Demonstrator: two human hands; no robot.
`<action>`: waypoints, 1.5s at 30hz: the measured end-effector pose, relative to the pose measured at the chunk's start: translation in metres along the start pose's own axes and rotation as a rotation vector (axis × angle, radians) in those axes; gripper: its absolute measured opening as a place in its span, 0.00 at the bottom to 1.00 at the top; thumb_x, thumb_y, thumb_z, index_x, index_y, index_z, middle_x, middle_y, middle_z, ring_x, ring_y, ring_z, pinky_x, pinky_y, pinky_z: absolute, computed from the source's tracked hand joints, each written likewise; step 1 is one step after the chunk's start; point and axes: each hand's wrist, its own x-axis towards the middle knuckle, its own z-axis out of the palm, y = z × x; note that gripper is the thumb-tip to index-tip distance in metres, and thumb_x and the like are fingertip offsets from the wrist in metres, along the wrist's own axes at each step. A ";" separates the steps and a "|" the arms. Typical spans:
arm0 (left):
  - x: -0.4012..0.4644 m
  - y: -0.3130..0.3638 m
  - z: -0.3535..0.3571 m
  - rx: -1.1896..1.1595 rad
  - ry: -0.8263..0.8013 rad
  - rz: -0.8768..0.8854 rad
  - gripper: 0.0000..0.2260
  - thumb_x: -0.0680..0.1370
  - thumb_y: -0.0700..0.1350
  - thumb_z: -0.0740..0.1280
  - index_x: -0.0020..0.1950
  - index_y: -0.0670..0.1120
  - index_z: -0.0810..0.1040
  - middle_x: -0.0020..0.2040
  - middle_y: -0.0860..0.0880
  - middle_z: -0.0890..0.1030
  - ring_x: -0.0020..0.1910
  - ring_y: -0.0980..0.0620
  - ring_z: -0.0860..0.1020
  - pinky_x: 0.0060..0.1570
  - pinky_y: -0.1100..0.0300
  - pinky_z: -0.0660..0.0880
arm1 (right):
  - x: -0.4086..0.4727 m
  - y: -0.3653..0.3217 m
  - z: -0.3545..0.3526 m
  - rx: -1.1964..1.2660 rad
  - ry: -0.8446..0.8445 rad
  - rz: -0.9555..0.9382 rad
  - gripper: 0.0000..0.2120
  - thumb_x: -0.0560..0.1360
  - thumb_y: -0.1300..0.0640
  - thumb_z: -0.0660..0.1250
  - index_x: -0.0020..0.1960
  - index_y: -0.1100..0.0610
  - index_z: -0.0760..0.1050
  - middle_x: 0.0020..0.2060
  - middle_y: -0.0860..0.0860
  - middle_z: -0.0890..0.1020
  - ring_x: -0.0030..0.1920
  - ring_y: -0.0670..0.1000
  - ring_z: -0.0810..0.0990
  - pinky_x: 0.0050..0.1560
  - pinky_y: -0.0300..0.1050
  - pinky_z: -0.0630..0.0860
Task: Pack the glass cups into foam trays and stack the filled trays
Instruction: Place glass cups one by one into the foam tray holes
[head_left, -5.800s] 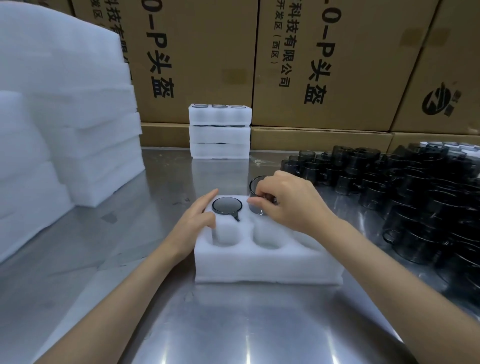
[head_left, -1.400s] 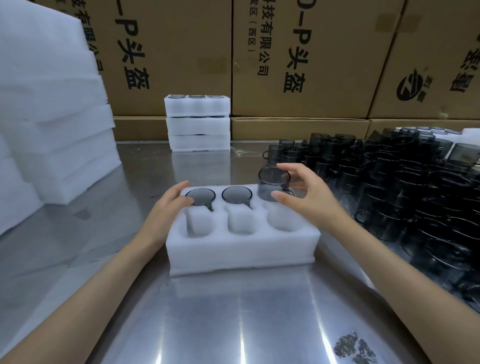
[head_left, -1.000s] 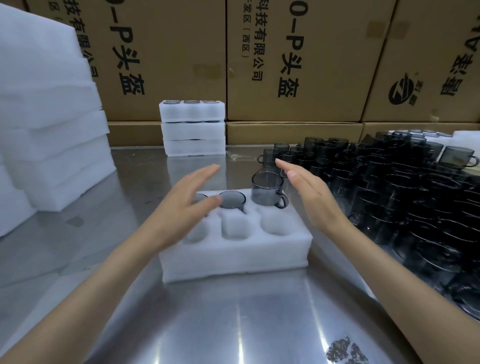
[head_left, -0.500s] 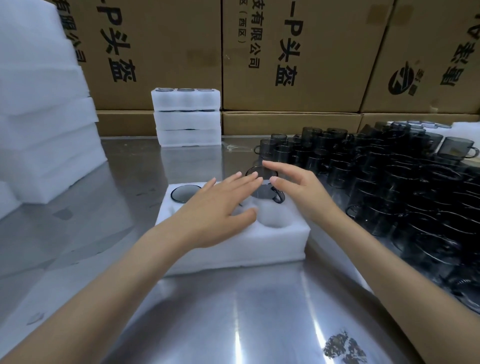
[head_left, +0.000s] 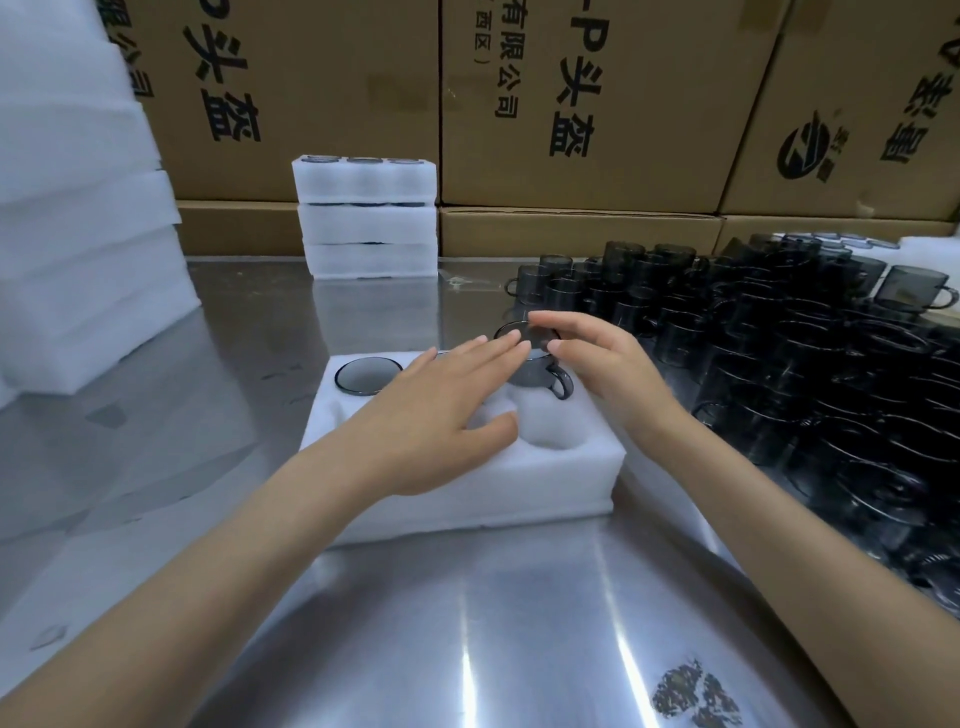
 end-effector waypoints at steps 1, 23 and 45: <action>-0.001 0.000 0.000 -0.012 0.009 0.000 0.27 0.80 0.53 0.56 0.77 0.59 0.49 0.76 0.64 0.47 0.74 0.65 0.45 0.71 0.63 0.40 | -0.001 0.001 0.000 -0.003 -0.004 -0.001 0.16 0.77 0.66 0.60 0.63 0.56 0.76 0.57 0.49 0.80 0.55 0.41 0.77 0.52 0.31 0.71; 0.002 -0.002 0.000 0.011 -0.084 -0.072 0.24 0.79 0.59 0.52 0.76 0.59 0.56 0.76 0.65 0.54 0.74 0.65 0.48 0.72 0.59 0.44 | 0.003 0.009 0.007 -0.211 -0.159 0.163 0.16 0.78 0.63 0.53 0.55 0.42 0.67 0.65 0.50 0.65 0.69 0.50 0.63 0.69 0.51 0.62; -0.001 0.009 0.002 0.127 -0.038 -0.093 0.28 0.77 0.62 0.46 0.76 0.56 0.59 0.76 0.60 0.56 0.75 0.60 0.53 0.72 0.57 0.47 | -0.001 0.013 0.001 -0.254 -0.114 0.279 0.17 0.79 0.55 0.56 0.67 0.45 0.70 0.62 0.51 0.75 0.70 0.55 0.62 0.71 0.54 0.60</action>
